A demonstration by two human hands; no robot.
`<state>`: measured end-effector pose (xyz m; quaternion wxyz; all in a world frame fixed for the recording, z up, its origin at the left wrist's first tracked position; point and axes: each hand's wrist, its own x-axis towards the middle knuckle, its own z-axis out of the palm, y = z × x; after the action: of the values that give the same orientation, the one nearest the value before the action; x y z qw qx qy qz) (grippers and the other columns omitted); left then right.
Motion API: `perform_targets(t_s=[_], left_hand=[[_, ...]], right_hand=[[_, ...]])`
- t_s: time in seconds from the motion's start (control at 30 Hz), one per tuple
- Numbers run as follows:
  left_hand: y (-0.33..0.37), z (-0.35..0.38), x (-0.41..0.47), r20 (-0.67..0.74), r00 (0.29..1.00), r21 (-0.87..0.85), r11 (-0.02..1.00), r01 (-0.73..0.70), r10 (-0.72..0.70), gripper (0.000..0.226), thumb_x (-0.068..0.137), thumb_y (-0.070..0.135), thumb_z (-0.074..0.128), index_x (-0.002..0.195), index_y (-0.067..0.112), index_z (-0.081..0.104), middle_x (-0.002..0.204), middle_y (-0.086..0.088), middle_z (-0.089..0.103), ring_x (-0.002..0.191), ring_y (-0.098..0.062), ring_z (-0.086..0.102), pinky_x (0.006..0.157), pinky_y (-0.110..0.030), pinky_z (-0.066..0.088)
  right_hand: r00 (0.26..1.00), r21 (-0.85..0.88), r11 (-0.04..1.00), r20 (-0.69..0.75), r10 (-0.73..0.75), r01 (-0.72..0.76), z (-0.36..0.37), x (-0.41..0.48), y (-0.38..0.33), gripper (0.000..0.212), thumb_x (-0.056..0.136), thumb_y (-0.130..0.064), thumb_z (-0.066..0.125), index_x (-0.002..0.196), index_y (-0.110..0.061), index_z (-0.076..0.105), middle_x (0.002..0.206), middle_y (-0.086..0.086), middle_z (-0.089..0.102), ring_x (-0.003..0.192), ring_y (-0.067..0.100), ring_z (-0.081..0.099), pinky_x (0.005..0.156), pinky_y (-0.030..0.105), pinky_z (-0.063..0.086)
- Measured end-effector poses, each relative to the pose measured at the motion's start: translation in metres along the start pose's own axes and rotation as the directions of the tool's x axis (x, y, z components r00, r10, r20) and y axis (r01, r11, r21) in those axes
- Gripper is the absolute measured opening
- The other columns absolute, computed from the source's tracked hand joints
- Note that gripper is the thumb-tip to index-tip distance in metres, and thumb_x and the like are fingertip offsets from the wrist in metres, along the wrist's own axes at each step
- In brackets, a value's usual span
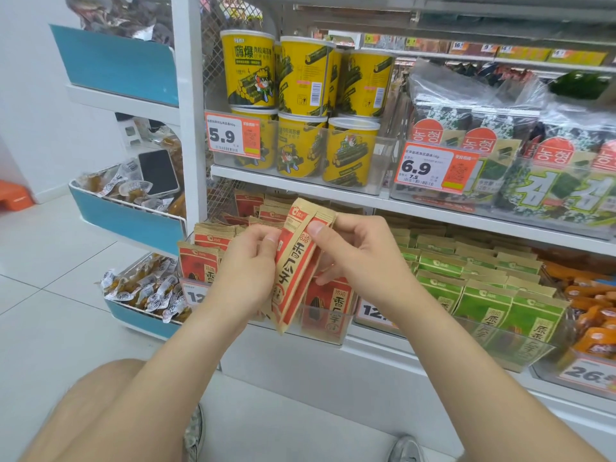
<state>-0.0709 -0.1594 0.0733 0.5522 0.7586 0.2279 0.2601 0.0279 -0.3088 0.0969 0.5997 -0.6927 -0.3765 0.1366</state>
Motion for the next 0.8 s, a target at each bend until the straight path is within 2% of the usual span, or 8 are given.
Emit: perform_targets(t_s=[0.07,0.13,0.27,0.37,0.5,0.63,0.73,0.8], left_hand=[[-0.003,0.0,0.0,-0.027,0.995,0.021,0.996,-0.09,0.091,0.011,0.114,0.026,0.049,0.119,0.035,0.053,0.094,0.002,0.079,0.086,-0.019,0.077,0.073,-0.045,0.061],[-0.005,0.002,-0.002,-0.001,0.984,0.059,0.982,-0.179,0.179,0.027,0.113,0.014,0.048,0.12,0.04,0.052,0.103,0.006,0.077,0.088,-0.015,0.076,0.078,-0.047,0.063],[0.004,0.009,-0.01,0.13,0.988,-0.219,0.975,-0.049,0.079,0.013,0.115,0.027,0.05,0.116,0.029,0.062,0.099,-0.008,0.079,0.093,-0.03,0.078,0.08,-0.047,0.063],[0.006,0.009,-0.009,0.172,0.983,-0.363,0.932,0.003,0.064,0.021,0.109,0.042,0.058,0.108,0.023,0.065,0.091,-0.001,0.075,0.087,-0.018,0.073,0.076,-0.037,0.054],[0.002,0.012,-0.009,0.157,0.982,-0.472,0.882,-0.016,0.102,0.038,0.091,0.046,0.073,0.116,0.019,0.066,0.113,-0.008,0.078,0.105,-0.022,0.076,0.091,-0.045,0.058],[0.001,0.012,-0.008,0.09,0.99,-0.508,0.86,-0.045,0.105,0.044,0.085,0.039,0.082,0.119,0.017,0.067,0.116,-0.011,0.079,0.109,-0.028,0.077,0.088,-0.046,0.06],[0.0,0.01,-0.006,0.114,0.989,-0.518,0.855,-0.017,0.089,0.031,0.089,0.037,0.078,0.114,0.019,0.072,0.111,-0.009,0.079,0.106,-0.026,0.076,0.09,-0.045,0.058],[0.0,0.012,-0.006,0.153,0.986,-0.556,0.83,0.028,0.069,0.021,0.096,0.03,0.073,0.113,0.018,0.075,0.11,-0.006,0.079,0.105,-0.024,0.073,0.092,-0.044,0.057]], right_hand=[[0.999,-0.018,1.0,-0.045,-0.008,0.007,-0.001,0.0,0.001,0.021,0.108,-0.025,0.064,0.103,-0.012,0.08,0.088,0.007,0.082,0.073,0.023,0.077,0.063,0.041,0.066],[0.998,-0.028,1.0,-0.062,-0.01,0.008,0.0,0.0,0.002,0.023,0.106,-0.029,0.067,0.1,-0.011,0.081,0.082,0.007,0.081,0.067,0.021,0.077,0.06,0.039,0.065],[0.992,-0.002,1.0,-0.124,-0.024,0.024,0.007,-0.001,0.002,0.024,0.097,-0.036,0.079,0.1,-0.013,0.084,0.075,0.007,0.079,0.065,0.024,0.077,0.064,0.048,0.067],[0.979,0.02,0.997,-0.192,-0.064,0.07,0.01,0.0,0.004,0.022,0.098,-0.037,0.077,0.101,-0.018,0.086,0.083,0.007,0.081,0.082,0.035,0.079,0.07,0.058,0.066],[0.969,-0.035,0.99,-0.202,-0.142,0.137,0.01,0.0,0.006,0.024,0.107,-0.037,0.066,0.106,-0.024,0.085,0.085,0.002,0.081,0.085,0.032,0.078,0.078,0.06,0.063],[0.974,-0.07,0.983,-0.143,-0.175,0.167,0.014,0.0,0.01,0.026,0.112,-0.03,0.058,0.106,-0.024,0.082,0.09,0.02,0.076,0.078,0.037,0.073,0.069,0.065,0.059],[0.981,0.07,0.994,-0.18,-0.076,0.09,0.013,-0.001,0.004,0.016,0.107,-0.02,0.067,0.105,-0.017,0.083,0.092,0.011,0.081,0.083,0.027,0.077,0.066,0.043,0.066],[0.977,0.159,0.987,-0.215,0.001,0.034,0.011,-0.001,0.003,0.011,0.103,-0.016,0.072,0.103,-0.013,0.083,0.091,0.007,0.082,0.081,0.018,0.077,0.063,0.029,0.061]])
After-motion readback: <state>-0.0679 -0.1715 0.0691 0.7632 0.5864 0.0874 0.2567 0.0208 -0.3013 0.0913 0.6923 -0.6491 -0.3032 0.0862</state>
